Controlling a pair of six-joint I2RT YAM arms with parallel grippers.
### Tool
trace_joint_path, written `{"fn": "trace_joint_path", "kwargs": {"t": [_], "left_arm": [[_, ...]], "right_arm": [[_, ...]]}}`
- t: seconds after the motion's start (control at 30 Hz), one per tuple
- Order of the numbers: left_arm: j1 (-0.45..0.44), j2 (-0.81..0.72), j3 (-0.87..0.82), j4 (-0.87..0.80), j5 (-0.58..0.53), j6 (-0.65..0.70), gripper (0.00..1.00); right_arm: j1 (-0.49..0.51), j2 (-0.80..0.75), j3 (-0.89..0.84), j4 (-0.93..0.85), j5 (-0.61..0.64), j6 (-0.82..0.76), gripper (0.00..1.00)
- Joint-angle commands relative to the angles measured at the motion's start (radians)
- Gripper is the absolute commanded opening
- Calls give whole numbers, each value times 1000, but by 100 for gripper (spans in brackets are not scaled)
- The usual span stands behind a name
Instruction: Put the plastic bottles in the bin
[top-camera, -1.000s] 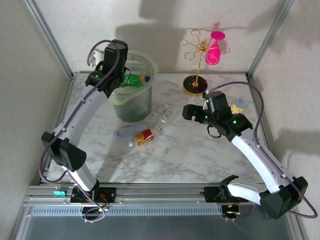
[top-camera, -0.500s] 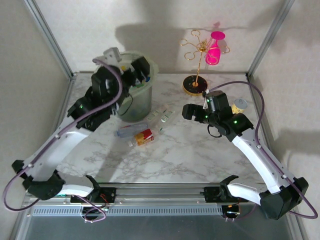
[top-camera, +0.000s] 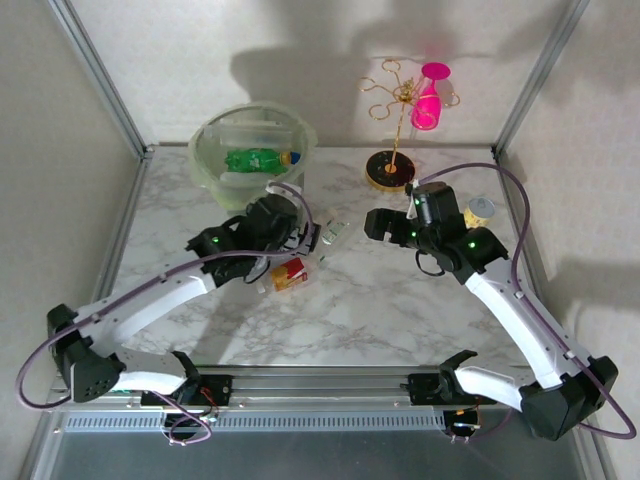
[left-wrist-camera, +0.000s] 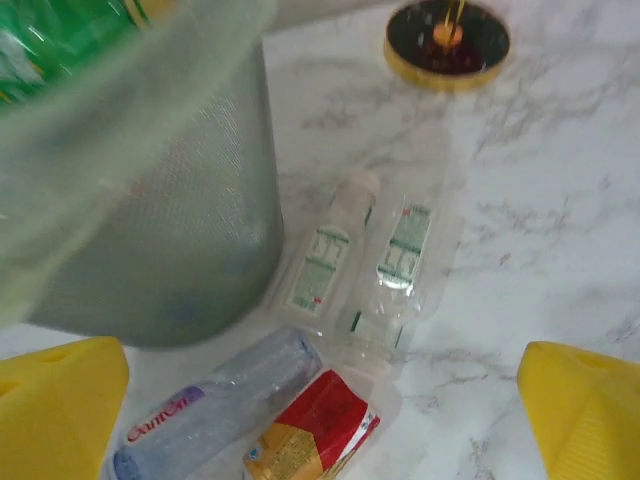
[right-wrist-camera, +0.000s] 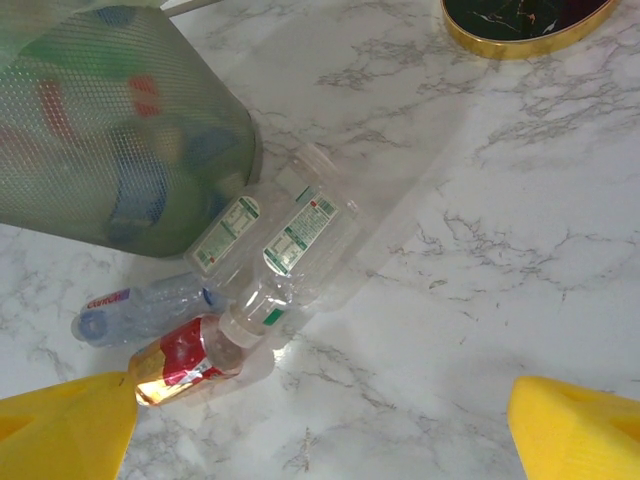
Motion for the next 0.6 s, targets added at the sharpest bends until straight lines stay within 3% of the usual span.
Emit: {"fn": "trace_joint_path", "kwargs": {"t": [0.0,0.33,0.57], "left_arm": [[-6,78,9,37,29,-46,100],[8,506,225,46,83,-38,90],[54,701,393,43,84,18,84]], "right_arm": [[-2,-59,-22,-21,34,3,96],[-2,-146,-32,-76,81,33,96],[-3,-181,-38,-114,91,51,96]]}}
